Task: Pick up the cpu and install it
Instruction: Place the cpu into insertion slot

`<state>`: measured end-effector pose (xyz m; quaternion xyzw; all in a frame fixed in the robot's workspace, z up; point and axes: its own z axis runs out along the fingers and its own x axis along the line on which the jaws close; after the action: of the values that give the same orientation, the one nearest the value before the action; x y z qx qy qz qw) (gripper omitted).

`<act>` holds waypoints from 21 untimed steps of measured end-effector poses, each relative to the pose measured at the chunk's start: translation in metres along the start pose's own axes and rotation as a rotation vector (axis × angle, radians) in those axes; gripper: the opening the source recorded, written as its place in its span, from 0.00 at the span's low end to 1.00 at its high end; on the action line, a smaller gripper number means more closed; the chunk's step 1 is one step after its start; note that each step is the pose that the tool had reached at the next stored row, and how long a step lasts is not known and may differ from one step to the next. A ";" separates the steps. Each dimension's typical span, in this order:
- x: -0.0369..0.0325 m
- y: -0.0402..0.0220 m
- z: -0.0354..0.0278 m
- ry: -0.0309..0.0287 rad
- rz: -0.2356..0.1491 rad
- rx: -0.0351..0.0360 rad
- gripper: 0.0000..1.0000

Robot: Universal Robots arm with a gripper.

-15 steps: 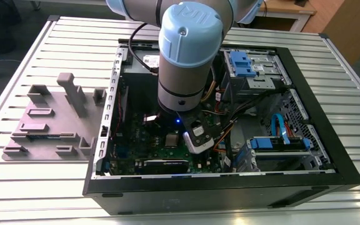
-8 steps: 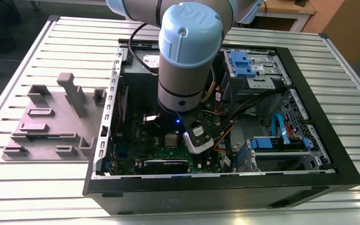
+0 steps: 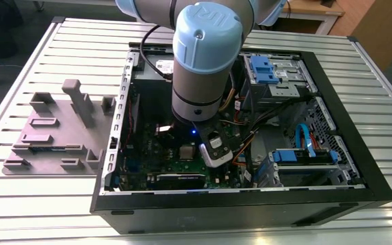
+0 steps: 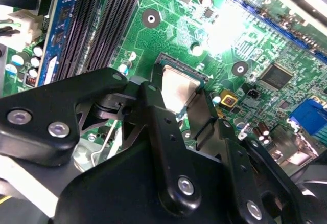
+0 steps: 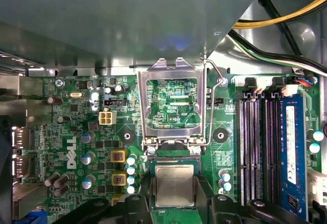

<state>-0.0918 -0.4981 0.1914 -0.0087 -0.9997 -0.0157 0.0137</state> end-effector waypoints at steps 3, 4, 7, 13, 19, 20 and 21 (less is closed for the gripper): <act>0.0001 0.0001 -0.0025 0.0000 0.000 0.0002 0.47; 0.0001 0.0001 -0.0031 0.0000 0.000 0.0001 0.47; 0.0001 0.0002 -0.0043 0.0000 0.000 0.0000 0.47; 0.0013 0.0000 -0.0017 -0.0014 0.000 0.0002 0.47; 0.0020 -0.0001 0.0000 -0.0015 0.000 -0.0006 0.47; 0.0020 -0.0001 0.0001 -0.0015 0.000 -0.0007 0.47; 0.0020 -0.0001 0.0001 -0.0015 0.000 -0.0007 0.47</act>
<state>-0.0938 -0.4981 0.1914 -0.0087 -0.9997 -0.0161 0.0129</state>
